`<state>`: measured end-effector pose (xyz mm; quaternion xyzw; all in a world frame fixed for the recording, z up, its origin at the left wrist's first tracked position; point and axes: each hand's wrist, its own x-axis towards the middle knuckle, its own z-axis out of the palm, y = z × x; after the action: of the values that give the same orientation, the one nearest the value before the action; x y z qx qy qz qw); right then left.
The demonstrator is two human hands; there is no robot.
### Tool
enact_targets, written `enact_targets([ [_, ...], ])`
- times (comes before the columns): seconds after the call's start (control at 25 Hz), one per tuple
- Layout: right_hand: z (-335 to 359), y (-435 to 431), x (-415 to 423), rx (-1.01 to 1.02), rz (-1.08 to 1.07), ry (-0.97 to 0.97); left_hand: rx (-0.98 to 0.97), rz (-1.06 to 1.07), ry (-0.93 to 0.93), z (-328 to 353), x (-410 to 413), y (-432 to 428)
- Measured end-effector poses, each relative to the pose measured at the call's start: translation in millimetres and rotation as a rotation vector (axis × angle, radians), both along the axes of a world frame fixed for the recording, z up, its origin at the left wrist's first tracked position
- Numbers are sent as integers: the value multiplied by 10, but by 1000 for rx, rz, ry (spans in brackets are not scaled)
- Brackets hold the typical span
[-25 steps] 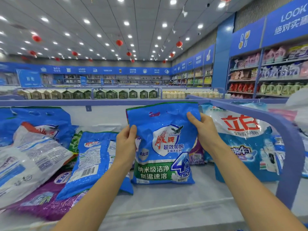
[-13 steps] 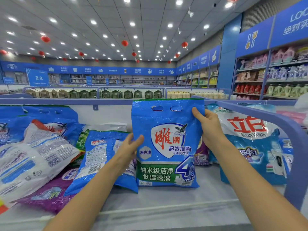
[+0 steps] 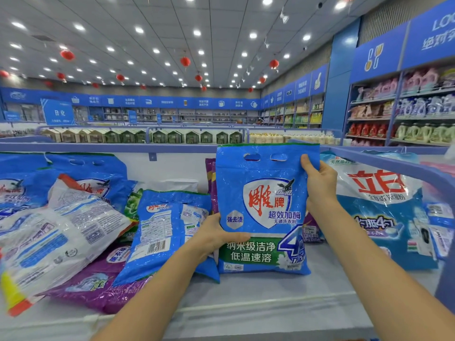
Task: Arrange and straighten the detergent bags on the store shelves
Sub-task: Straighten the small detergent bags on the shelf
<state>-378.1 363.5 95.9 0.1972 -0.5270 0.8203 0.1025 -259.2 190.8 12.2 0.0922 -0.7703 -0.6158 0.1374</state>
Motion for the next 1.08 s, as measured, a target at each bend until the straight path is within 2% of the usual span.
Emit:
enact_targets([
  [0.16, -40, 109, 7, 81, 120, -23, 103, 81, 49, -57, -15, 8],
  [0.28, -342, 202, 103, 158, 53, -33, 190, 160, 117, -26, 5, 49],
  [0.36, -594, 239, 264, 253, 93, -28, 289, 149, 179, 6, -9, 54],
  [0.52, -679, 325, 579, 407, 242, -15, 261, 128, 280, 271, 123, 98],
  [0.64, -576, 325, 813, 371, 302, 1, 315, 129, 301, 418, 313, 117],
  [0.88, -584, 2, 1214, 225, 206, 7, 341, 195, 286, 518, 837, -51],
  [1.08, -616, -279, 1567, 174, 335, 3, 338, 267, 293, 348, 1500, -262],
])
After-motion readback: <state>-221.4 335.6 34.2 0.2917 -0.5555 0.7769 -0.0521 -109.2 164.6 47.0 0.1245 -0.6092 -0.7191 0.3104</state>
